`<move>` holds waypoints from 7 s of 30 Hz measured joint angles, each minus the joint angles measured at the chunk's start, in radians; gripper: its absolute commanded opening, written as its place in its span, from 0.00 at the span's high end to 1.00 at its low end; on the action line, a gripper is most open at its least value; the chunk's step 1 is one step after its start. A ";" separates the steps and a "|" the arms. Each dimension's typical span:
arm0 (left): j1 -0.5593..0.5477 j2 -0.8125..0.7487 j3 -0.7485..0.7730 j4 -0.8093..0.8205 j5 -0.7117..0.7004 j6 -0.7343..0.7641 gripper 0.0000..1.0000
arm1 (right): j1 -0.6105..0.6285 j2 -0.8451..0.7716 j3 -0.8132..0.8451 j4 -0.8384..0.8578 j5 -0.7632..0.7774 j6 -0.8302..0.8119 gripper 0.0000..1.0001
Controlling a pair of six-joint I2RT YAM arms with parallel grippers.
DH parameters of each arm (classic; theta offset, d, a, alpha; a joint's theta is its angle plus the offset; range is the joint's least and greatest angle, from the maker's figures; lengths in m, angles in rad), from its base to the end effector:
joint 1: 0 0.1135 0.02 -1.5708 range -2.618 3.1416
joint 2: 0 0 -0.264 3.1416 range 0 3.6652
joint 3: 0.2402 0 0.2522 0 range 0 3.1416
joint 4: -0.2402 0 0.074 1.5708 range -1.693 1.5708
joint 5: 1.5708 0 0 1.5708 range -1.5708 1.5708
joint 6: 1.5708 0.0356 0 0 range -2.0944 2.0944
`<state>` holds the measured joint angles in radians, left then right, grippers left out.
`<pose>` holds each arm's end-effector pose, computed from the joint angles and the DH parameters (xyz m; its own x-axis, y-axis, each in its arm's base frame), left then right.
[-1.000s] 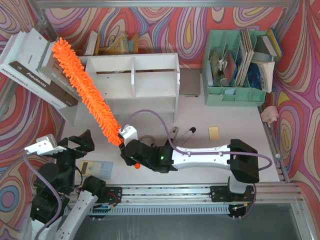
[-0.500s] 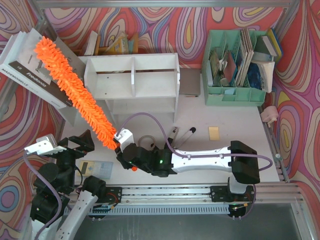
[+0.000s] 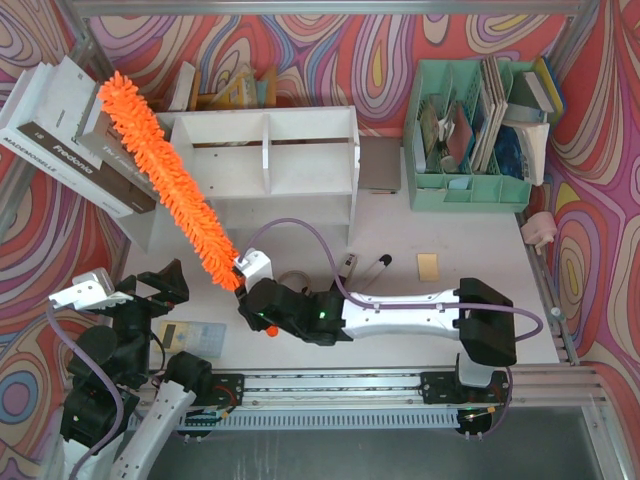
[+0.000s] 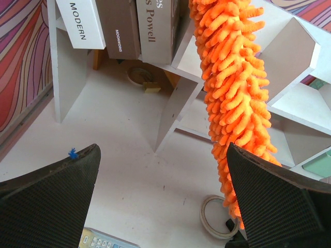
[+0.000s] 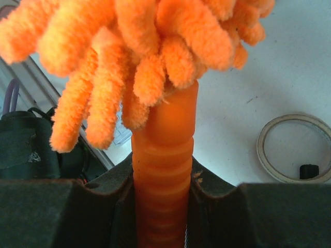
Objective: Dust the bookshelf with a duster
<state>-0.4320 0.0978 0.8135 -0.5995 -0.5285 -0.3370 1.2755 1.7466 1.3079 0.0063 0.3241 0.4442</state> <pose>0.0137 0.0135 0.3574 0.1302 -0.3745 -0.9181 -0.0532 0.9220 -0.3836 0.1305 0.3902 0.2785 -0.4637 -0.1246 -0.8772 -0.6905 0.6712 0.2697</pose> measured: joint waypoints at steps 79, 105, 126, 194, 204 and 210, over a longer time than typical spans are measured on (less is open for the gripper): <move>0.000 0.000 0.000 0.000 0.000 0.000 0.02 | 0.049 -0.039 -0.077 0.119 -0.024 -0.096 1.00; 0.000 0.000 0.000 0.000 0.000 0.000 0.02 | -0.036 -0.307 -0.413 0.114 0.165 -0.521 1.00; 0.000 0.001 0.000 0.000 0.000 0.000 0.02 | -0.039 -0.378 -0.478 0.011 0.154 -0.555 1.00; 0.000 0.016 0.000 0.000 0.000 0.000 0.02 | -0.039 -0.422 -0.248 -0.095 0.160 -0.468 1.00; 0.000 0.016 0.000 0.000 0.000 0.000 0.02 | -0.040 -0.208 0.167 -0.299 0.219 -0.216 1.00; 0.000 0.016 0.000 0.000 0.000 0.000 0.02 | -0.040 -0.084 0.359 -0.543 0.247 -0.136 1.00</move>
<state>-0.4320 0.1139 0.8131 -0.5999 -0.5282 -0.3370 1.2358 1.6630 1.6665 -0.5369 0.5713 0.3084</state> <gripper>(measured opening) 0.983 0.338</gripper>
